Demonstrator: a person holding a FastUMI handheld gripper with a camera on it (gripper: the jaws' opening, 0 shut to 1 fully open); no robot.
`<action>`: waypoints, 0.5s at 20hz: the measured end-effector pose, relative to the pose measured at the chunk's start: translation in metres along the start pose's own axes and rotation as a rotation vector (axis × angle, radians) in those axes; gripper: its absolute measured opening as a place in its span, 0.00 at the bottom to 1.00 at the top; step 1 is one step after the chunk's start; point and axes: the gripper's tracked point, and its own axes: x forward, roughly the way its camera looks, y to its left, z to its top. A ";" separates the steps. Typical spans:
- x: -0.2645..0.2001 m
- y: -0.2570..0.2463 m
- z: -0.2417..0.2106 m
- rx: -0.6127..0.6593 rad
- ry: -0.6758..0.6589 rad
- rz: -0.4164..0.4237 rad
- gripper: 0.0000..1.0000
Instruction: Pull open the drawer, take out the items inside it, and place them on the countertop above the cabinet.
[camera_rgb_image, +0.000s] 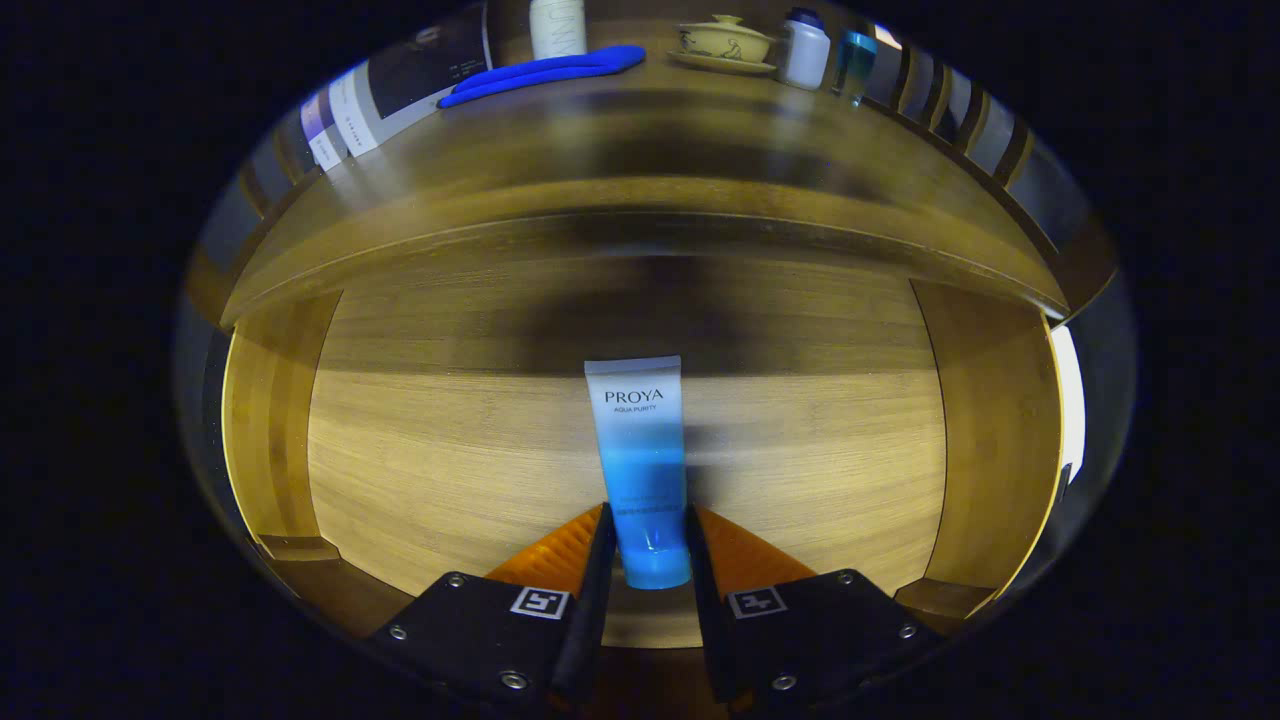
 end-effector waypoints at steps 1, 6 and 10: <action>0.001 0.000 0.000 -0.014 -0.007 -0.006 0.42; -0.016 0.005 -0.009 -0.041 -0.035 -0.028 0.37; -0.042 0.012 -0.016 -0.089 -0.074 -0.054 0.37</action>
